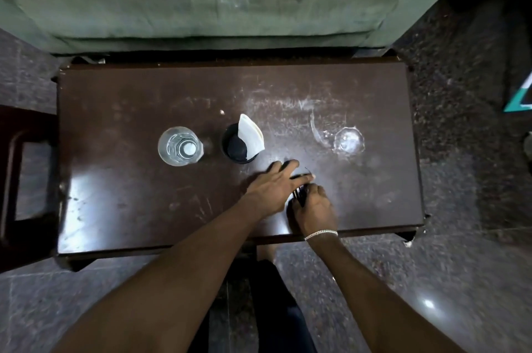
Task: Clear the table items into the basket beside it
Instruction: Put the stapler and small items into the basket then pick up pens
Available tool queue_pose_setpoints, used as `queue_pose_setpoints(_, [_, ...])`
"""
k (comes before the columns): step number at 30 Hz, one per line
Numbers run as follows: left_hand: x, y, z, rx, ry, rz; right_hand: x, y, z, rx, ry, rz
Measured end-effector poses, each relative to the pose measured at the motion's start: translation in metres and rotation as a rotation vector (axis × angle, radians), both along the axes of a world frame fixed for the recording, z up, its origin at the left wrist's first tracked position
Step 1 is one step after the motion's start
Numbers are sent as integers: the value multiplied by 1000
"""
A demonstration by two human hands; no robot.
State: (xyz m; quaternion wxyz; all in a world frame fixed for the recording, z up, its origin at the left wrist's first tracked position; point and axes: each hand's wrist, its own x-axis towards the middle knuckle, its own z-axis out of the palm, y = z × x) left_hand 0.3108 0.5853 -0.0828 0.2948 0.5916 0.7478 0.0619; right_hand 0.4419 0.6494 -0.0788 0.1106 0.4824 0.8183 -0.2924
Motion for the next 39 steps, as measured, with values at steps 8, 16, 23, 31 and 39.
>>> queue_pose_setpoints(8, [-17,-38,15,0,-108,102,-13,-18,20,20,73,254])
queue_pose_setpoints(16, [-86,-155,51,59,-117,276,-82,-84,50,41,221,515])
queue_pose_setpoints(23, [-145,-280,95,94,-38,502,-167,-176,78,77,383,711])
queue_pose_setpoints(31, [-192,-417,155,214,34,807,-258,-289,118,36,500,911])
queue_pose_setpoints(39, [-225,-547,174,251,187,1061,-347,-407,145,66,583,1214])
